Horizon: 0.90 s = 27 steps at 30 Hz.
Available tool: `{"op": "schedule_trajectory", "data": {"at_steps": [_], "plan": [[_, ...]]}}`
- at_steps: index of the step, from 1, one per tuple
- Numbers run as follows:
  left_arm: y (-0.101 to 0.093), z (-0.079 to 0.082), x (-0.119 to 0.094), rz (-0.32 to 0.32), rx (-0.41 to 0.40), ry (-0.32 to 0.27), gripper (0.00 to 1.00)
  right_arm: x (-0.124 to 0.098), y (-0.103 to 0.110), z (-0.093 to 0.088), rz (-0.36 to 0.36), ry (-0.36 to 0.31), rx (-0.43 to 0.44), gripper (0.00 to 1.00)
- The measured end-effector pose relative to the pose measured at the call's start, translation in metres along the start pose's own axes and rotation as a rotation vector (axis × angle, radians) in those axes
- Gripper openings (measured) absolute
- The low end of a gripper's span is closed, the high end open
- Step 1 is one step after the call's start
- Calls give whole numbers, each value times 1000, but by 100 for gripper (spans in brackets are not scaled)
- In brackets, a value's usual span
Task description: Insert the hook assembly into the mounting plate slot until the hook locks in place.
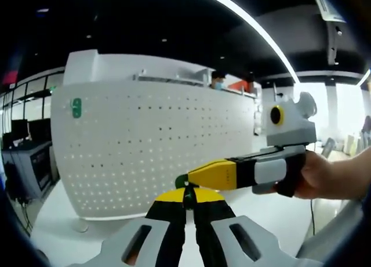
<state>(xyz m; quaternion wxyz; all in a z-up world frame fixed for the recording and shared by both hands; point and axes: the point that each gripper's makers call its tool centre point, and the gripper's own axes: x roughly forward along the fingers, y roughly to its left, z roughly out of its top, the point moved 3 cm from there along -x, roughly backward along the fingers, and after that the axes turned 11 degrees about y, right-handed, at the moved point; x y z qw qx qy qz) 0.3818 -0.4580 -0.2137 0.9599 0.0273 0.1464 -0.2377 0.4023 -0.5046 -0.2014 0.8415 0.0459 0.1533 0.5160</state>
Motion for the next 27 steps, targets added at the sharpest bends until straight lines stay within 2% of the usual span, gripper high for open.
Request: {"op": "schedule_trajectory", "data": {"at_steps": [9,21,27], "plan": [[2,0,-1,1,-2,-5,3,-1,3,3,-3,1,-35,0],[9,3,-6,18,-6,-22,3,-9,1,4,-49,50,-138,11],[13,6,-6,27,-3,-29,3,-17,-4,6,-66,51,-146,18]]}}
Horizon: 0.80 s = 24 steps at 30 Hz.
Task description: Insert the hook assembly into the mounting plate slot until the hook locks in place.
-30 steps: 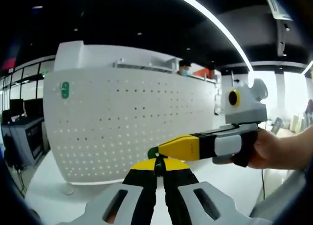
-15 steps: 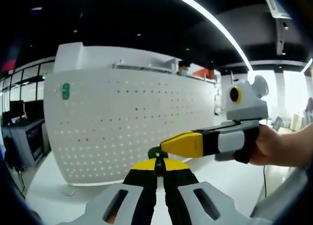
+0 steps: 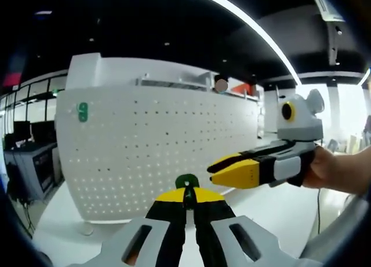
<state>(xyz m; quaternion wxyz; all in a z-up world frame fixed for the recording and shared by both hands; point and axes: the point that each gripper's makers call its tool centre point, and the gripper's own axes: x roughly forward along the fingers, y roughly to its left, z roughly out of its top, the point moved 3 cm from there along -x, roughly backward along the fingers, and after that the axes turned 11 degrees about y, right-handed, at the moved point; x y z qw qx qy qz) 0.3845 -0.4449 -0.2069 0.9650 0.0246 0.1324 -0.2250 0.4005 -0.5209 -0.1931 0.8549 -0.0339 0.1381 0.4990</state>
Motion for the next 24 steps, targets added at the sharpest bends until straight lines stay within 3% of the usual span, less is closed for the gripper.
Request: {"op": "schedule_trajectory", "data": {"at_steps": [5,15,24], "plan": [[3,2,-1,7,5,-4,3,-6,-7,-1,-46,16,-35,25],[13,8,-2,27,5,-19,3,-22,-16,-2,-71,11,-25,37],[32,22,-3,61,30,-36,3,-42,-27,-5,-117,15,-35,48]]}}
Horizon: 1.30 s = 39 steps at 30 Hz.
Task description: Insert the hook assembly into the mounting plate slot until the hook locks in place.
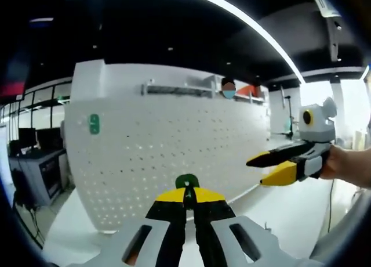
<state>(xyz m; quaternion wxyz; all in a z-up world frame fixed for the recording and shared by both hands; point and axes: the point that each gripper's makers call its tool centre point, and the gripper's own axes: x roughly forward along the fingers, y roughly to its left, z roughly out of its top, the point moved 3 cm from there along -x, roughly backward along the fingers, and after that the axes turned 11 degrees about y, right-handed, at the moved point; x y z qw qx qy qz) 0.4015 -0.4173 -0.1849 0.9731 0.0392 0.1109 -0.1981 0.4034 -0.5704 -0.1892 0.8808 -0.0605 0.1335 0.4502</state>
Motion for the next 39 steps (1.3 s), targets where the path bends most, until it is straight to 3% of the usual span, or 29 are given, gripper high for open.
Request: {"op": "schedule_trajectory", "data": {"at_steps": [5,13,23,39], "plan": [[16,12,2,28,19,-16,3,-14,-10,2,-32,-7,2,55],[40,44,7,78,38,-67,3,-36,-28,4,-91,-21,25,65],[62,75,17,126,63,-113,3,-52,-35,6,-114,-20,3,74],[82,95,31,165,81,-139,3,-64,-39,11,-150,-20,-10,76]]}}
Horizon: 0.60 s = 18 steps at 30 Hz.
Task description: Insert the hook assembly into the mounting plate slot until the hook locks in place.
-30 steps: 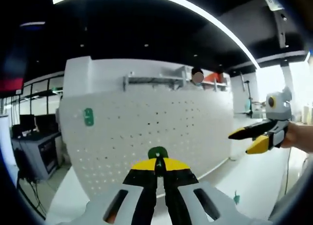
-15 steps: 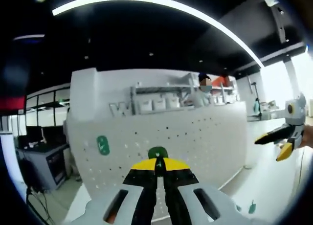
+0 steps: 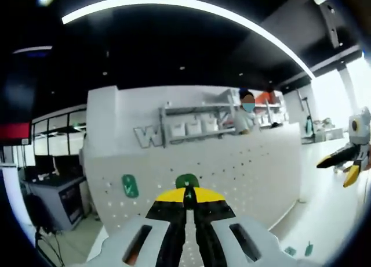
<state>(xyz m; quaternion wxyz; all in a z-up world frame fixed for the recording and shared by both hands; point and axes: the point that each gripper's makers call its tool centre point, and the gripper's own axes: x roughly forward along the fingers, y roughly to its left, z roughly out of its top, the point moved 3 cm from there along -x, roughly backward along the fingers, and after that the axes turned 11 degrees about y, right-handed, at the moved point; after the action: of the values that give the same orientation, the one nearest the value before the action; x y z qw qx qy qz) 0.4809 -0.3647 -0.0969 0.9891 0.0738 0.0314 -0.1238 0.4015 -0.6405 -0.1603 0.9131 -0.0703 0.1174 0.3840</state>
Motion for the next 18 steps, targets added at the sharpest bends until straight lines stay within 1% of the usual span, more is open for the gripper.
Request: {"op": "schedule_trajectory", "data": {"at_steps": [5,9,18], "plan": [[6,9,5,20,8,-14,3,0,0,0,-2,6,-3,76],[12,13,14,32,10,-24,3,-1,-1,1,-6,4,-10,76],[26,13,27,81,3,-48,3,-4,-5,3,-22,7,-20,75]]}}
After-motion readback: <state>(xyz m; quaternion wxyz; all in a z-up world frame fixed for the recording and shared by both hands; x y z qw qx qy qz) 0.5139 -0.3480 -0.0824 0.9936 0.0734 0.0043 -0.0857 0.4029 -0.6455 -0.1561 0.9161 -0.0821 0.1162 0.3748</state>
